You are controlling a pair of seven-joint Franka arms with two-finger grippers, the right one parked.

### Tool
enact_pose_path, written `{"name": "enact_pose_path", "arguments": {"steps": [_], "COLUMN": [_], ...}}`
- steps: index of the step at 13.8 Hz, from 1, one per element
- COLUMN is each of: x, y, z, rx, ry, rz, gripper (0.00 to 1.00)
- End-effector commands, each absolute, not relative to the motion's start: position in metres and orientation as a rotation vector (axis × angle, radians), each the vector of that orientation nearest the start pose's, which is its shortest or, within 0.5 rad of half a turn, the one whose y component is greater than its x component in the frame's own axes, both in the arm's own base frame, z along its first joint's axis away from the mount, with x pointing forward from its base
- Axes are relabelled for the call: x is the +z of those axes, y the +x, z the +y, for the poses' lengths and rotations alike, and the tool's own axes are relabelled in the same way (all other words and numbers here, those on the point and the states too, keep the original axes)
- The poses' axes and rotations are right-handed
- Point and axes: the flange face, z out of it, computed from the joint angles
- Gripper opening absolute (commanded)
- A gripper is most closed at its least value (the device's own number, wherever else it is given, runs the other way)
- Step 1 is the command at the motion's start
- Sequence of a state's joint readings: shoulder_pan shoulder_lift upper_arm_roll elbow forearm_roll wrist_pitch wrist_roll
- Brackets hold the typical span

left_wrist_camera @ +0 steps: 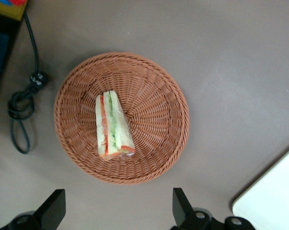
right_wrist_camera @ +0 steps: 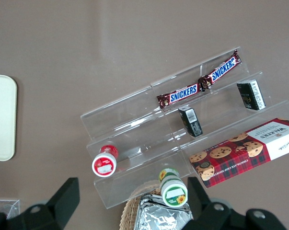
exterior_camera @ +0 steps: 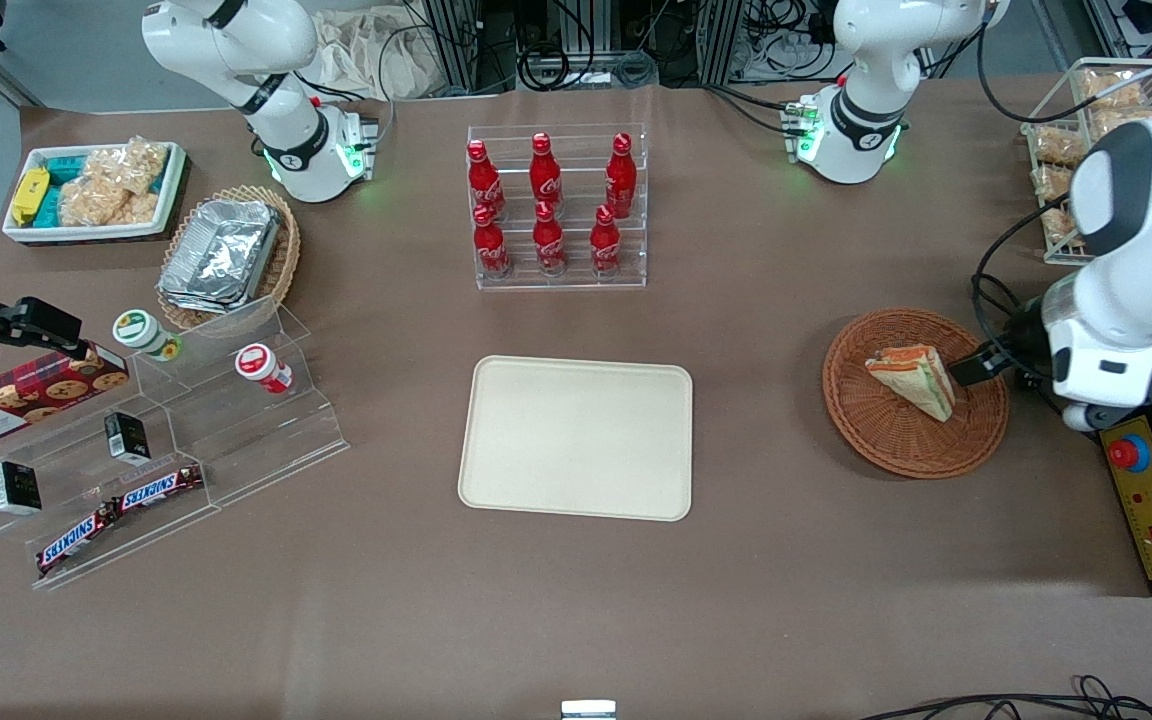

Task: Place sandwich from basket to tray
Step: 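Lower the open left gripper over the sandwich in the wicker basket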

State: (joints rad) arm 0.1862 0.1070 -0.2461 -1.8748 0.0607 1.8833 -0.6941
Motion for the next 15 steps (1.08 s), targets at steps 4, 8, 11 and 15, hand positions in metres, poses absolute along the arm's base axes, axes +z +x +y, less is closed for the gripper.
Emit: {"name": "enact_pose_path", "arguments": {"steps": [4, 8, 11, 15], "x": [0.360, 0.317, 0.287, 0.247], "y": [0.529, 0.517, 0.502, 0.481], "z": [-0.010, 0.011, 0.013, 0.039], "rx": [-0.007, -0.011, -0.028, -0.041], "ry": [-2.779, -2.739, -2.752, -2.739], "rz": [-1.275, -1.371, -1.388, -1.469], "gripper": [1.00, 1.00, 1.00, 1.00]}}
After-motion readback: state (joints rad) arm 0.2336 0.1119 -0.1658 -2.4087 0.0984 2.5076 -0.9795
